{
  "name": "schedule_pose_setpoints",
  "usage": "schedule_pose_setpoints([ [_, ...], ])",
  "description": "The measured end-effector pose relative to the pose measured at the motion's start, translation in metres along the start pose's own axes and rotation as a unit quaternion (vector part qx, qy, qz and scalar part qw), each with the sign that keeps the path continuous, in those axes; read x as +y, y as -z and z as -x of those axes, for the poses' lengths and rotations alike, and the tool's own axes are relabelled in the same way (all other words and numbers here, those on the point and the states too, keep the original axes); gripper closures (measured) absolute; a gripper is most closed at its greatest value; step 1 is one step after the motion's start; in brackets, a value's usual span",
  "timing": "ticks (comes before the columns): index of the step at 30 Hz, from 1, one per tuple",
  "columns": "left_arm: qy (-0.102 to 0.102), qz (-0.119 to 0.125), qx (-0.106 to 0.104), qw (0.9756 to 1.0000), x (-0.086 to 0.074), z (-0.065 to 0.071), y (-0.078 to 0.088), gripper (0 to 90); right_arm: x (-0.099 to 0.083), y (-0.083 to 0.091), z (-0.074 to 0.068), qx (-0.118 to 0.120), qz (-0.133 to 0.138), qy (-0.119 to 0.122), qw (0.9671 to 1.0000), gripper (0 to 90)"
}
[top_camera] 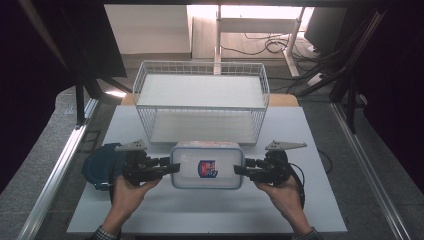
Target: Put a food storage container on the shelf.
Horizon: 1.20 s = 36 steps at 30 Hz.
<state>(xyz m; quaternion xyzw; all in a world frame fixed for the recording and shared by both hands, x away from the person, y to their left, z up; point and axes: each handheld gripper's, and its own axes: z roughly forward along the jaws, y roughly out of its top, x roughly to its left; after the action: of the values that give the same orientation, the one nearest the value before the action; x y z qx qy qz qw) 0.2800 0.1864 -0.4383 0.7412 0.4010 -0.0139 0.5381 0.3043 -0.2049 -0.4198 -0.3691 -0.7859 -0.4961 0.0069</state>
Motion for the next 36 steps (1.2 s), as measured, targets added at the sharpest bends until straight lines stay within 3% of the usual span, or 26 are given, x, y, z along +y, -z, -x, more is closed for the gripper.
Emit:
schedule_pose_setpoints([
  [19,-0.009,0.016,0.011,0.9998,0.072,-0.007,0.022,54.2,0.072,0.003,0.003,0.006,0.037,0.011,0.9992,50.4],
  [29,-0.007,0.029,0.001,0.9995,0.106,-0.019,0.029,54.6,0.118,0.004,0.007,0.009,0.047,0.013,0.9988,51.1],
  [30,-0.007,0.036,-0.001,0.9993,0.116,-0.022,0.032,54.8,0.123,0.004,0.008,0.010,0.049,0.015,0.9986,51.1],
  [36,-0.009,0.042,0.001,0.9991,0.141,-0.028,0.036,55.1,0.146,0.002,0.013,0.012,0.059,0.012,0.9981,51.1],
])
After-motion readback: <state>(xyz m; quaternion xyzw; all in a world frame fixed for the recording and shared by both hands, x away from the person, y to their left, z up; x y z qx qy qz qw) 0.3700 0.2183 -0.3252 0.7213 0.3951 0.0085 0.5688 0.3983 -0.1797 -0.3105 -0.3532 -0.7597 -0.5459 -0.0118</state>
